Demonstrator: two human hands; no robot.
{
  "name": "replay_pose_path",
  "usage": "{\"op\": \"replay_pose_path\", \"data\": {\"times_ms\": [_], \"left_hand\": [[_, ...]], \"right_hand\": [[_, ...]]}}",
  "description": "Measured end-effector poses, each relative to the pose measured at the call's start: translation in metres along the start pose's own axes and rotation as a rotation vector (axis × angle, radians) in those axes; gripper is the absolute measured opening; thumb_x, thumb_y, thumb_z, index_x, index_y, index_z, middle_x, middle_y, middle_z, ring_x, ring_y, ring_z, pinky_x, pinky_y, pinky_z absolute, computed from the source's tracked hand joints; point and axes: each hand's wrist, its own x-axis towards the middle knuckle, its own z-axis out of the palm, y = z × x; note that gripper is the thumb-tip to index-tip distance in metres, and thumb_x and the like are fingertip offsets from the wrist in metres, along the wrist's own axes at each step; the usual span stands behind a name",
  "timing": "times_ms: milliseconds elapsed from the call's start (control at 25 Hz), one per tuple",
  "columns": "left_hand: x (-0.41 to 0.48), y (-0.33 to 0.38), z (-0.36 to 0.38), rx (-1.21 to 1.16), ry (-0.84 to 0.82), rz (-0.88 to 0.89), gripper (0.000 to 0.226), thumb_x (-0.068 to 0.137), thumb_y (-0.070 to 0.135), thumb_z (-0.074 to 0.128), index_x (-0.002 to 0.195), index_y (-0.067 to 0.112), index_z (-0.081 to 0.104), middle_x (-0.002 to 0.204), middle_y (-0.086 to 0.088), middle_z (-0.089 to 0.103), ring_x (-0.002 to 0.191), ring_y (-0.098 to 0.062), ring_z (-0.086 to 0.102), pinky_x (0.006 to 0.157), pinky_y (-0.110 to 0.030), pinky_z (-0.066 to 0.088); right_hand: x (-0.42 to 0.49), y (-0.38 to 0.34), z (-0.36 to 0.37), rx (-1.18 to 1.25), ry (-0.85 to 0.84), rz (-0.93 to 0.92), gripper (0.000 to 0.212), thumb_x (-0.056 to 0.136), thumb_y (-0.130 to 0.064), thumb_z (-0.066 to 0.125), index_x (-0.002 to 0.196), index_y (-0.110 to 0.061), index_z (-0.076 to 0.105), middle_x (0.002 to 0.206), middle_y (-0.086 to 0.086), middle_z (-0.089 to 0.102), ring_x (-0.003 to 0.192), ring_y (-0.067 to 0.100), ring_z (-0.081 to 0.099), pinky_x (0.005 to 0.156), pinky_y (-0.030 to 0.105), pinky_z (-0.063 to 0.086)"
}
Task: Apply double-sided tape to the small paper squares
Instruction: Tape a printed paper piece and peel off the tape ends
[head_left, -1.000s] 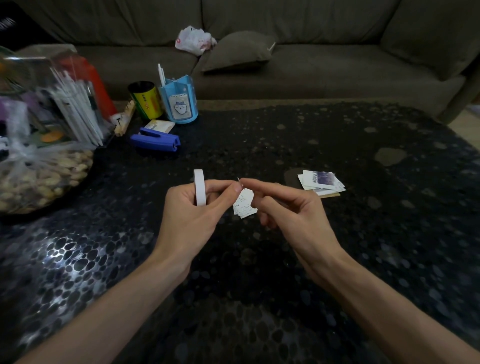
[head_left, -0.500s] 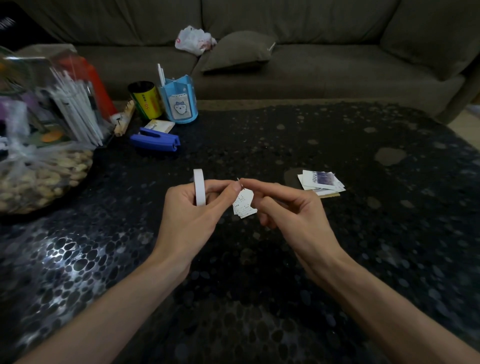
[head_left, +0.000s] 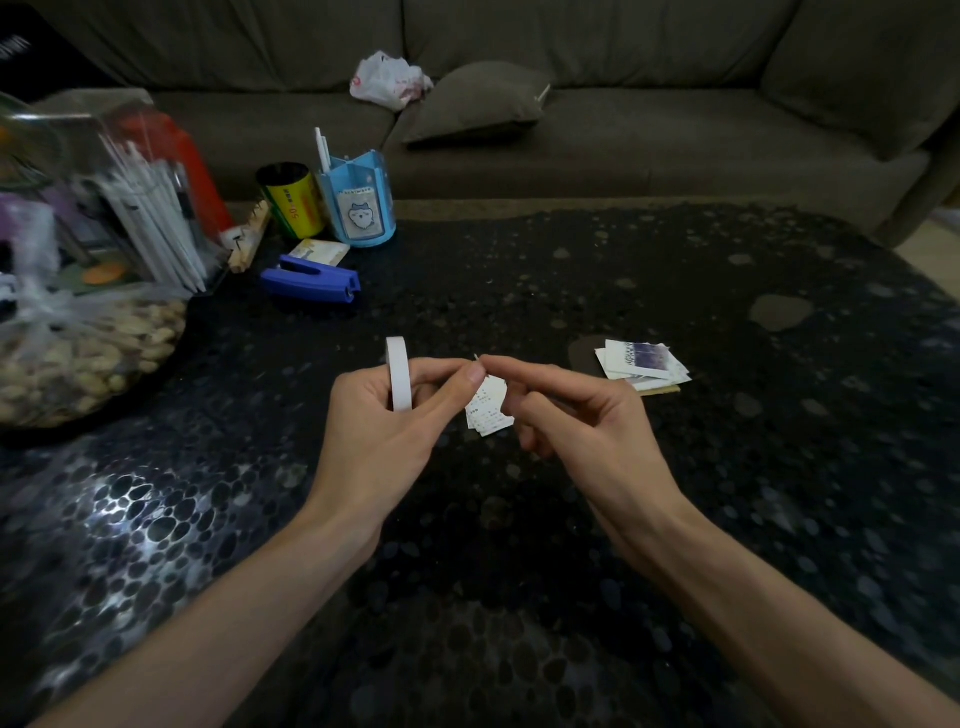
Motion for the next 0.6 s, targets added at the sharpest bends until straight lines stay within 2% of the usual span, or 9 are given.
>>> {"op": "replay_pose_path", "data": {"times_ms": [200, 320, 440, 520, 600], "left_hand": [[0.0015, -0.0028, -0.0012, 0.014, 0.002, 0.006, 0.011, 0.091, 0.018, 0.075, 0.098, 0.014, 0.082, 0.058, 0.012, 0.067, 0.049, 0.002, 0.058, 0.051, -0.009, 0.043], [0.0023, -0.0034, -0.0026, 0.036, 0.01, 0.007, 0.008, 0.09, 0.022, 0.077, 0.092, 0.022, 0.084, 0.066, -0.005, 0.071, 0.053, -0.001, 0.056, 0.055, -0.014, 0.045], [0.0031, -0.004, -0.0027, 0.065, 0.007, -0.003, 0.007, 0.088, 0.027, 0.078, 0.089, 0.027, 0.084, 0.079, -0.021, 0.071, 0.06, -0.013, 0.054, 0.059, -0.023, 0.046], [0.0029, -0.004, -0.003, 0.064, 0.006, -0.006, 0.007, 0.088, 0.028, 0.077, 0.089, 0.028, 0.084, 0.08, -0.023, 0.07, 0.059, -0.013, 0.052, 0.058, -0.021, 0.044], [0.0026, -0.0041, -0.0036, 0.059, 0.0, 0.0, 0.007, 0.088, 0.028, 0.078, 0.091, 0.028, 0.084, 0.079, -0.018, 0.073, 0.061, -0.015, 0.057, 0.059, -0.02, 0.047]], "right_hand": [[0.0001, 0.0015, 0.0007, 0.012, -0.001, -0.001, 0.039, 0.096, 0.001, 0.062, 0.112, -0.027, 0.083, 0.082, -0.004, 0.065, 0.067, 0.007, 0.052, 0.064, 0.017, 0.046], [0.0003, 0.002, 0.0014, 0.012, 0.0, 0.0, 0.039, 0.095, 0.001, 0.062, 0.111, -0.027, 0.083, 0.081, -0.003, 0.065, 0.067, 0.007, 0.052, 0.063, 0.018, 0.045], [0.001, 0.0025, 0.0007, 0.026, 0.004, 0.018, 0.038, 0.095, 0.001, 0.062, 0.11, -0.027, 0.084, 0.074, -0.002, 0.062, 0.067, 0.008, 0.05, 0.064, 0.018, 0.044], [0.0018, 0.0034, 0.0001, 0.036, -0.002, 0.035, 0.038, 0.095, -0.001, 0.062, 0.109, -0.028, 0.084, 0.072, 0.005, 0.058, 0.067, 0.01, 0.049, 0.063, 0.018, 0.043], [0.0024, 0.0038, -0.0002, 0.054, -0.005, 0.044, 0.037, 0.096, -0.002, 0.062, 0.11, -0.029, 0.084, 0.075, 0.01, 0.057, 0.068, 0.011, 0.049, 0.063, 0.018, 0.043]]}}
